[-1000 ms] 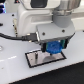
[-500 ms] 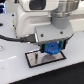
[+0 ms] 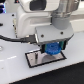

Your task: Insert the blue gear onto the right peg, followed by the red gear

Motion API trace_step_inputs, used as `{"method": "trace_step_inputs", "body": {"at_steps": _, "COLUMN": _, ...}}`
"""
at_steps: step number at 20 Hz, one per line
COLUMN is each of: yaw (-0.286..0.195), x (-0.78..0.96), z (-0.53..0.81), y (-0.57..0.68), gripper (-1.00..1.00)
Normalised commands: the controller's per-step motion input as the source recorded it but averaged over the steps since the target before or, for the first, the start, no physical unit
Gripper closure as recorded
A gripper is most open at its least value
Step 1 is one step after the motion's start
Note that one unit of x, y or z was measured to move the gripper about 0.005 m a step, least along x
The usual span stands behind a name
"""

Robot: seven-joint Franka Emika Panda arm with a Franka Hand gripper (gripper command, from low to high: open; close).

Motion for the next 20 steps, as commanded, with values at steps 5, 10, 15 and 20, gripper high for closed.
{"method": "trace_step_inputs", "body": {"at_steps": 5, "yaw": 0.0, "x": 0.18, "z": 0.03, "y": 0.0, "gripper": 1.0}}
{"method": "trace_step_inputs", "body": {"at_steps": 10, "yaw": 0.0, "x": 0.13, "z": -0.18, "y": -0.01, "gripper": 1.0}}
{"method": "trace_step_inputs", "body": {"at_steps": 15, "yaw": 0.0, "x": 0.08, "z": -0.37, "y": -0.14, "gripper": 1.0}}
{"method": "trace_step_inputs", "body": {"at_steps": 20, "yaw": 0.0, "x": 0.08, "z": -0.33, "y": -0.05, "gripper": 1.0}}
